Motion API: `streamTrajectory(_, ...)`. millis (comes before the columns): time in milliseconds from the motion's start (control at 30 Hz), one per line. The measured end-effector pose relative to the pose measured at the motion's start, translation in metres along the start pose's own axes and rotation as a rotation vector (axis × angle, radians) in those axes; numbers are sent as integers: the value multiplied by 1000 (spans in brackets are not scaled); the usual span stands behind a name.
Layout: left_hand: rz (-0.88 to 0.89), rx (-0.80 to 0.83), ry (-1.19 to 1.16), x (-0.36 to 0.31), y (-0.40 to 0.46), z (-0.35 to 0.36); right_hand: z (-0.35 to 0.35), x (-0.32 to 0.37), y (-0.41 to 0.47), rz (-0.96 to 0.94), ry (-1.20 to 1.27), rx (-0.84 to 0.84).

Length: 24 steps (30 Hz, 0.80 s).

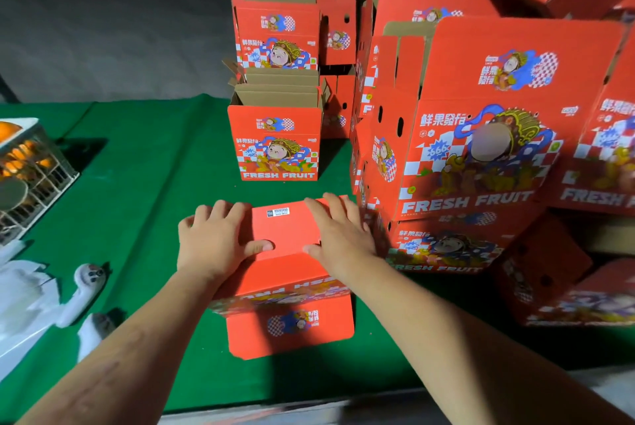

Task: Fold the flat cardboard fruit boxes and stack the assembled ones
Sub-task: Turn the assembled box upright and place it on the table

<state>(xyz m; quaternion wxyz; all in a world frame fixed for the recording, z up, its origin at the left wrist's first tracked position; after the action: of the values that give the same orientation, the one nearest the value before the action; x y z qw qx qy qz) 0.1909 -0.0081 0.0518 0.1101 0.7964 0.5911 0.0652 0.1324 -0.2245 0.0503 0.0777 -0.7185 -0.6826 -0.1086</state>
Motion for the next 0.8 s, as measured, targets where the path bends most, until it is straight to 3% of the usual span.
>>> streamTrajectory(133, -143, 16, -116, 7, -2, -4, -1, -2, 4, 44, -16, -19)
streamTrajectory(233, -305, -32, -494, 22, -8, -2, 3, -7, 3, 23, -5, -14)
streamTrajectory(300, -520, -67, -688, 40, -16, 8, 10, -14, -1, 19, 14, -10)
streamTrajectory(367, -744, -2, -826, 50, -24, 22, 19, -19, -8, 15, 36, -6)
streamTrajectory(467, -905, 199, -958, 46, -32, 31, 26, -24, -16, 72, 64, -43)
streamTrajectory(633, -874, 594, -1447, 11, -53, 35, 28, -43, -19, 467, 384, 36)
streamTrajectory(800, -763, 562, -1668, -2, -69, 19, 10, -41, -22, 437, 544, -68)
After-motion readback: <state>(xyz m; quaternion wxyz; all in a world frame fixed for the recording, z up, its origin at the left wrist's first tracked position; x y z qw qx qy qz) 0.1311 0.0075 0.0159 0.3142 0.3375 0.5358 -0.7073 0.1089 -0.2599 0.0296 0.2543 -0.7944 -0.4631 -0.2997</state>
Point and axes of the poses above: each hand's wrist, its own y-axis towards the middle knuckle, its own z-axis out of the palm, x = y × z, the point moved 7 cm from there along y, towards the middle knuckle, and after that the axes turned 2 degrees about -y, right-handed, at the moved point
